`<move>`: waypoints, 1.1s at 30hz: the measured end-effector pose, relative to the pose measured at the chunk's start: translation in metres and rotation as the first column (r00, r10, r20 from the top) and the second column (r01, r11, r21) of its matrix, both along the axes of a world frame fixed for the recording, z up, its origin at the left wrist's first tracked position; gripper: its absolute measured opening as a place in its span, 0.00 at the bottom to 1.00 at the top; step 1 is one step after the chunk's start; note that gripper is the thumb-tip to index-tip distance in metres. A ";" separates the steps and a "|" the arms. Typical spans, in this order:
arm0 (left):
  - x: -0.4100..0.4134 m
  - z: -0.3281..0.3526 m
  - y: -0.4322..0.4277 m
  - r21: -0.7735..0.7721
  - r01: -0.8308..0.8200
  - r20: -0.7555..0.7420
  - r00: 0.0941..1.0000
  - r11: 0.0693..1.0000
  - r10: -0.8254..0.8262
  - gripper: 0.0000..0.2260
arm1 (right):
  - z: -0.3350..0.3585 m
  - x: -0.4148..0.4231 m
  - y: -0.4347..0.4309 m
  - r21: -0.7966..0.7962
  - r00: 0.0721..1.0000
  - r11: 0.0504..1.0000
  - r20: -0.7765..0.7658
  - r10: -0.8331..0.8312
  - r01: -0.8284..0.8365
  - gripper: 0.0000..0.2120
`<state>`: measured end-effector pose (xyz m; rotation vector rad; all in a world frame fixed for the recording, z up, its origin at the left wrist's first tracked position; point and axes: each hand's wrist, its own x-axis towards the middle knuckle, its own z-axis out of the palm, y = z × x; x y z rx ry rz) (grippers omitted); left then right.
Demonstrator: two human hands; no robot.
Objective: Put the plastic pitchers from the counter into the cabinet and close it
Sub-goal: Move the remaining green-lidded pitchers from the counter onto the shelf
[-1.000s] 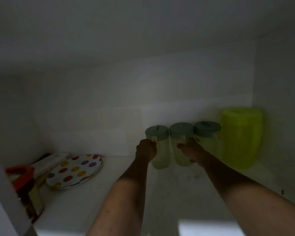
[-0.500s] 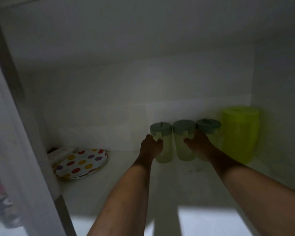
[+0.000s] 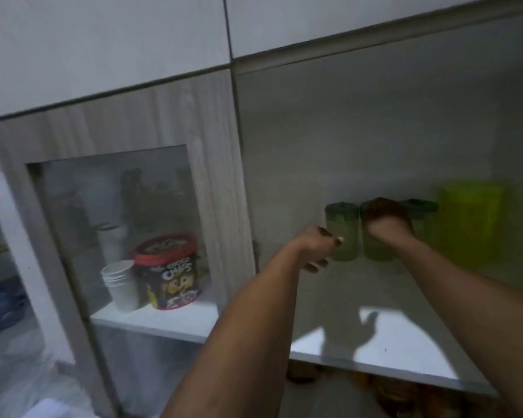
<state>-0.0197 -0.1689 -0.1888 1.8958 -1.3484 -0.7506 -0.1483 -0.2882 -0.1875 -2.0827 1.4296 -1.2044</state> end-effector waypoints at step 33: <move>0.359 -0.261 0.895 0.310 -0.926 0.215 -0.153 -0.216 0.965 0.32 | -0.285 0.531 0.795 0.755 -0.040 -0.040 0.018 0.999 -0.655 0.14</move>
